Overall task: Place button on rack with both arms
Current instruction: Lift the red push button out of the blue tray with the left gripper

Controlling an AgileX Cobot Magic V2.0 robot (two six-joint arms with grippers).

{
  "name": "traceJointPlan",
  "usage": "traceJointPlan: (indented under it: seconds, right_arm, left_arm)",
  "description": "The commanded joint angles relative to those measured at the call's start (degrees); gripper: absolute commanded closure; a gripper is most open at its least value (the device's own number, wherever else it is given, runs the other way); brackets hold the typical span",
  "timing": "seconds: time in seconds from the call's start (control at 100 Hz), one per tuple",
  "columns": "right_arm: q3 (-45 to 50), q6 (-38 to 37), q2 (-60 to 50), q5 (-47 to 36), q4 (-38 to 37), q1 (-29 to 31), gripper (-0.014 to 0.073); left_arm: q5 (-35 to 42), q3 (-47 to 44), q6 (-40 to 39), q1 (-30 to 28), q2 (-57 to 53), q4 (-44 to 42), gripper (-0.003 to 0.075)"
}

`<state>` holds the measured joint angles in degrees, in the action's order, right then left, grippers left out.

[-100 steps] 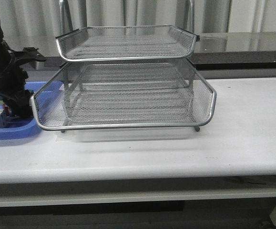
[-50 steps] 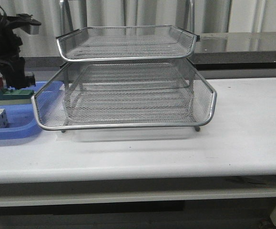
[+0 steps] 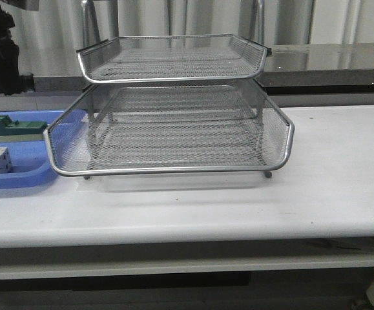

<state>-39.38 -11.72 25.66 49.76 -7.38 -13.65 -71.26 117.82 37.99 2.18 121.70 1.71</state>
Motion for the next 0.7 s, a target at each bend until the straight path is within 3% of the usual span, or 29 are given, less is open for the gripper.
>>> traceJointPlan:
  seconds: [0.0, 0.4, 0.69]
  right_arm:
    - [-1.25, 0.0, 0.28, -4.07, -1.17, -0.08, 0.0662]
    - [-1.25, 0.0, 0.28, -4.07, -1.17, -0.08, 0.0662]
    - [-1.25, 0.0, 0.28, -4.07, -1.17, -0.08, 0.0662]
  left_arm:
    - [-1.53, 1.91, -2.8, 0.07, -6.19, 0.68, 0.0682]
    - [-1.53, -9.46, -5.77, 1.9, -20.78, 1.38, 0.0682]
    - [-1.53, -16.97, -5.77, 8.27, -28.47, 6.99, 0.0682]
